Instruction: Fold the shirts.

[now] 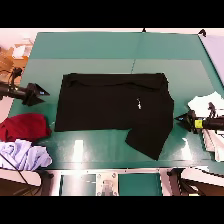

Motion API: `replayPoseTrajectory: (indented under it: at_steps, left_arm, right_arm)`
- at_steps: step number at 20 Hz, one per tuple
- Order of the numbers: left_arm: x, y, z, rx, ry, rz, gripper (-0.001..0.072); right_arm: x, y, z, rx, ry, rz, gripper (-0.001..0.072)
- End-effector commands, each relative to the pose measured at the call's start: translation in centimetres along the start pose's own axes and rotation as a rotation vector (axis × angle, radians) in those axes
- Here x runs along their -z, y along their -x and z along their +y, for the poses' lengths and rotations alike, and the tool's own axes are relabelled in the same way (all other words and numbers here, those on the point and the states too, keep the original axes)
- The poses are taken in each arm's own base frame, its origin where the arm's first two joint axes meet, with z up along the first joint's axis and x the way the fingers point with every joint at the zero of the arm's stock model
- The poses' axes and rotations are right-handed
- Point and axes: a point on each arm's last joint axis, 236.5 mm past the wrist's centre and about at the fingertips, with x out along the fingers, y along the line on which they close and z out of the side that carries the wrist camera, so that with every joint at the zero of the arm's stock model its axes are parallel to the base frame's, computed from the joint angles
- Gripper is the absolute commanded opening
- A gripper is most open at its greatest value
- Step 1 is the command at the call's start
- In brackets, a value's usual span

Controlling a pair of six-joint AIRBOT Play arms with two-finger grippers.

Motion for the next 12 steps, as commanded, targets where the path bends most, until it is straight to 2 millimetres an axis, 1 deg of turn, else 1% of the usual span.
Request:
replayPoseTrajectory:
  at_steps: [1,4,7,8,9,10,12]
  left_arm:
    - [1.9,-0.7,1.0,-0.012,0.037,0.058,0.0716]
    - [1.8,-0.7,0.9,-0.007,0.042,0.055,0.0717]
    - [1.6,-0.7,0.1,0.024,0.045,0.049,0.0716]
    - [1.7,-0.7,0.1,0.027,0.045,0.052,0.0716]
    - [1.7,-0.7,0.1,0.027,0.045,0.052,0.0716]
    - [1.7,-0.6,0.1,0.026,0.044,0.05,0.0716]
    - [1.7,-0.6,-0.1,0.03,0.042,0.052,0.0716]
  right_arm:
    - [1.9,-0.9,-2.5,0.066,-0.021,0.052,0.0361]
    - [2.3,-1.9,-1.6,0.052,-0.008,0.078,0.036]
    - [3.1,-3.5,-0.4,0.05,0.047,0.123,0.035]
    - [3.1,-3.7,-0.2,0.052,0.06,0.129,0.0349]
    - [2.9,-3.7,-0.1,0.051,0.065,0.124,0.031]
    - [2.6,-3.6,0.1,0.047,0.067,0.117,0.0182]
    - [1.9,-3.2,0.5,0.044,0.079,0.103,0.0024]
